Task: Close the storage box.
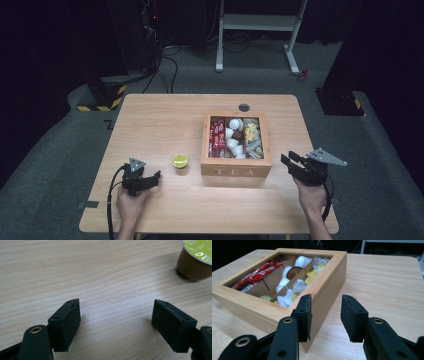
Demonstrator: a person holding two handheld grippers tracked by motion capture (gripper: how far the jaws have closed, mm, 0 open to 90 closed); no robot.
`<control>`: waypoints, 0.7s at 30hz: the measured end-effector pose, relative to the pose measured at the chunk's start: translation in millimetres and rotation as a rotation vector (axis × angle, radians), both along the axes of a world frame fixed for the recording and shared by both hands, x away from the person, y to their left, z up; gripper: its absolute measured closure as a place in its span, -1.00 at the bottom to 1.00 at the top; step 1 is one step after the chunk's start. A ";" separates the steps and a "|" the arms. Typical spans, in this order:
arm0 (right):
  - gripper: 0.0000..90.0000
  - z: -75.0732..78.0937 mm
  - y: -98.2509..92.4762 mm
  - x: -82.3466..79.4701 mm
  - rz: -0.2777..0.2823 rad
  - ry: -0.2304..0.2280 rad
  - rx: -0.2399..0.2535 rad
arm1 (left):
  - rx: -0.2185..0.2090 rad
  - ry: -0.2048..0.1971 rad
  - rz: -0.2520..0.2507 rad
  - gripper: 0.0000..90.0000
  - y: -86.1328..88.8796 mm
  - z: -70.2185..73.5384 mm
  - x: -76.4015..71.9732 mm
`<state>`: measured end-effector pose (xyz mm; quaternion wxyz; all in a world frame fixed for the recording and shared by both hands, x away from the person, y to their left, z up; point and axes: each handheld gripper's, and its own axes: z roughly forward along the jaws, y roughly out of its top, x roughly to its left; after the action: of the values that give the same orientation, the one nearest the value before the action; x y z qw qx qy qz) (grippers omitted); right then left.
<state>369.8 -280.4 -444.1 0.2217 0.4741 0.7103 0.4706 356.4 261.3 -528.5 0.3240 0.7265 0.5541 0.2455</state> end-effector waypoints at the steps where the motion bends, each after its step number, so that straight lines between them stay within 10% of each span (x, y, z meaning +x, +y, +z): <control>1: 0.34 -0.9 -1.3 0.2 -0.003 -0.002 -0.001 | 0.000 0.000 0.000 -0.47 0.0 0.0 0.0; 21: 0.28 -28.8 -22.1 5.6 -0.089 0.058 -0.042 | 0.000 -0.001 -0.001 -0.47 0.1 0.0 0.1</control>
<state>375.5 -302.5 -472.9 0.2314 0.5139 0.7044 0.4315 356.5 261.4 -528.5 0.3242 0.7266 0.5536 0.2459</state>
